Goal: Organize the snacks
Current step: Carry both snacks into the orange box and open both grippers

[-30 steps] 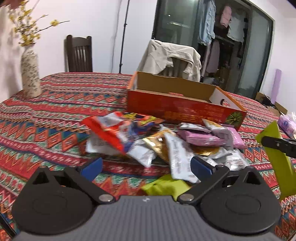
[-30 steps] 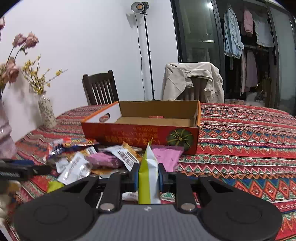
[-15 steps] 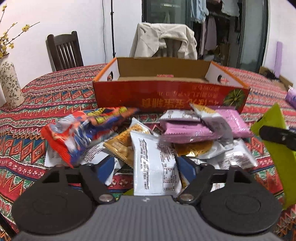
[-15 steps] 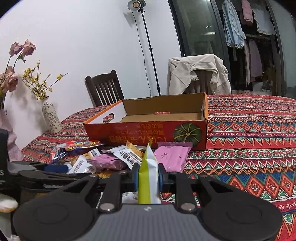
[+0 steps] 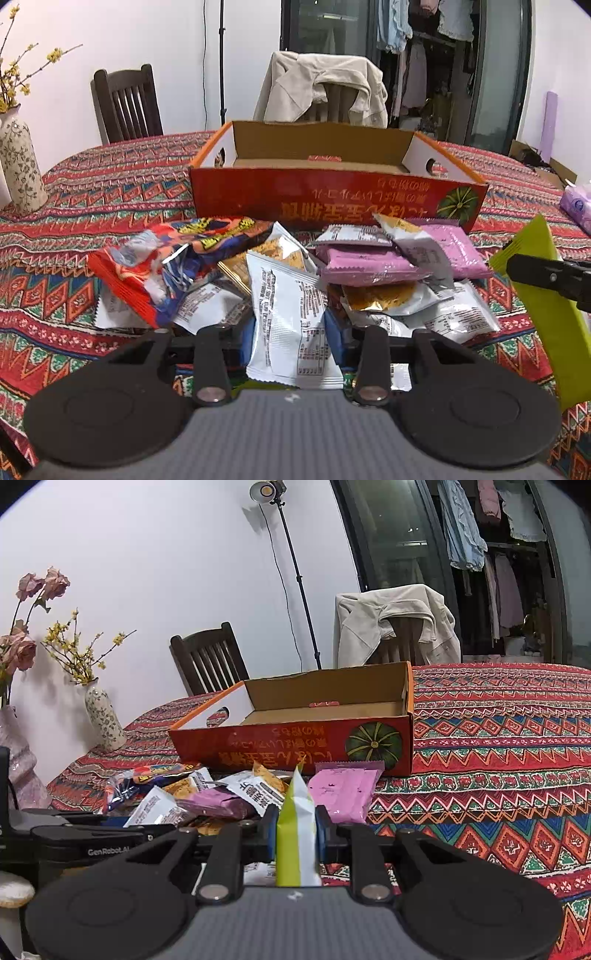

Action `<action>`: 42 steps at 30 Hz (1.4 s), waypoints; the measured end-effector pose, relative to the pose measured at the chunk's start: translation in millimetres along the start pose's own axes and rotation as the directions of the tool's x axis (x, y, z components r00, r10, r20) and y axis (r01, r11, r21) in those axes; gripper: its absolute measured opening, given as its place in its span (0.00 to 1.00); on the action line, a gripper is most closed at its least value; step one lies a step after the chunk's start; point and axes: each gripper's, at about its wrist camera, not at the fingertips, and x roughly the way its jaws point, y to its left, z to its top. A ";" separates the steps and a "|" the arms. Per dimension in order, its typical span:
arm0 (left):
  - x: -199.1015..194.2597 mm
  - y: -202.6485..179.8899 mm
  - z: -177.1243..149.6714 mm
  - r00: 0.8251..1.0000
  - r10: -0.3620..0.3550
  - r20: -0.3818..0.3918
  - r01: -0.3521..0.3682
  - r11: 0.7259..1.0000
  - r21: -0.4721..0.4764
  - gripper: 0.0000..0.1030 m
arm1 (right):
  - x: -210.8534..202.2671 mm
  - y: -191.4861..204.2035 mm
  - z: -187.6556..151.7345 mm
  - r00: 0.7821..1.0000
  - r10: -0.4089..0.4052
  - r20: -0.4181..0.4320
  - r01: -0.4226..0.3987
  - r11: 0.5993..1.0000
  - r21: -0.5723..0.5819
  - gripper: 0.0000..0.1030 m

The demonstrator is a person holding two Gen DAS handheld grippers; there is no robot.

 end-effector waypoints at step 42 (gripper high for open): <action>-11.9 13.9 138.0 0.962 -0.084 0.258 0.088 0.996 -0.005 0.38 | 44.9 26.2 133.3 0.988 -0.051 0.147 0.054 0.998 -0.016 0.19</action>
